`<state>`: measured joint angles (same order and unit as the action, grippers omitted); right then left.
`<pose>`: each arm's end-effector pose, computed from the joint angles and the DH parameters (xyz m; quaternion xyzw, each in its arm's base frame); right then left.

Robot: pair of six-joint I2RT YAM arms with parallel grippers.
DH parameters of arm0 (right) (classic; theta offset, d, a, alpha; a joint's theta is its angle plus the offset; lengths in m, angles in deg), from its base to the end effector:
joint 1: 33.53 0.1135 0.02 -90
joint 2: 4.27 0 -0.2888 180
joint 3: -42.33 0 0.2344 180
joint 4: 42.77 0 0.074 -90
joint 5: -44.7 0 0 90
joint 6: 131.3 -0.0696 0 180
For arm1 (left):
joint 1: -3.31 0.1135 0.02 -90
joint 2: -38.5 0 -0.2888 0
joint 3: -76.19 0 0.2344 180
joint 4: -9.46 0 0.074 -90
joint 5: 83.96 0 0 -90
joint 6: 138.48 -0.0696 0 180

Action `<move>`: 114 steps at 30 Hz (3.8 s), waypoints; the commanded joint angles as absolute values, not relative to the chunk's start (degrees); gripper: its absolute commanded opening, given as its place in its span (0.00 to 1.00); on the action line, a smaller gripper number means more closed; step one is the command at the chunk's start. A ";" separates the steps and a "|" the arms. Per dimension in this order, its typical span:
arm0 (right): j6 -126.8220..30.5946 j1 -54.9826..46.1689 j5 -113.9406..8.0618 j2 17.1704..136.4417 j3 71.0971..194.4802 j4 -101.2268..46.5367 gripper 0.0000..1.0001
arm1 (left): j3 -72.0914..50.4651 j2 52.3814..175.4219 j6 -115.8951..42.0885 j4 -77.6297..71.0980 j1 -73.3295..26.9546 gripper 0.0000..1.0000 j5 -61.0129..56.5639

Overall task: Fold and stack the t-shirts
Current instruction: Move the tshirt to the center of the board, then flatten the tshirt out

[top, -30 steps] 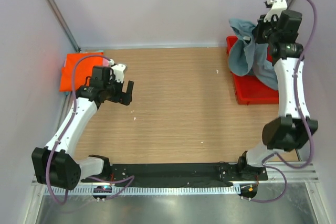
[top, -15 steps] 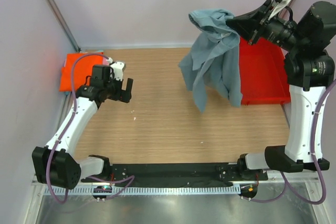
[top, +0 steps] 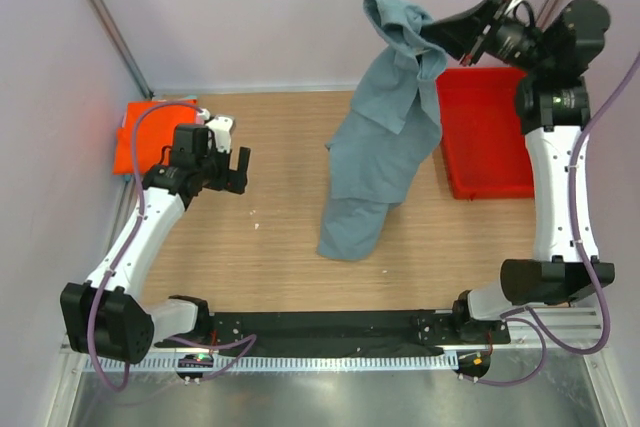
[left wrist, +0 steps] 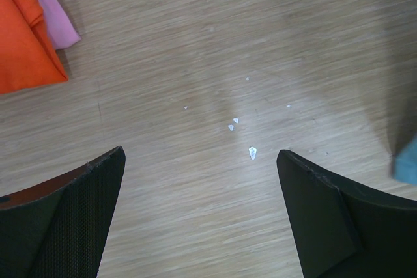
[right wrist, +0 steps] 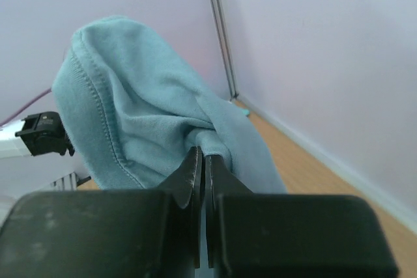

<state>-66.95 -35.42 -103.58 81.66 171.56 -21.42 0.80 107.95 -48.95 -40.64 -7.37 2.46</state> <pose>0.2745 0.0502 0.6037 -0.2756 0.5707 0.4157 0.6523 0.2495 -0.0515 0.3082 0.1015 0.9151 -0.0633 0.3852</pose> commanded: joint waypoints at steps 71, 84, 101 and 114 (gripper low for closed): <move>-19.16 -4.98 -54.09 67.43 111.30 -7.99 0.68 | 2.82 103.97 -45.58 -39.12 6.12 0.99 -7.22; -12.39 11.99 -41.88 86.50 115.86 -13.44 0.62 | 1.67 105.73 -44.70 -42.28 6.04 0.96 -11.72; -8.60 14.54 -29.65 87.04 110.50 -20.47 0.60 | 2.03 106.52 -44.70 -41.67 6.04 0.96 -12.60; -9.74 14.45 -25.09 90.29 112.43 -22.05 0.27 | 2.56 105.29 -44.79 -41.67 6.04 0.96 -11.63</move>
<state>-9.62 14.45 -28.44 89.68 110.56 -19.34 2.46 106.61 -44.41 -42.47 5.71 -11.11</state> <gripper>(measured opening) 0.307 0.965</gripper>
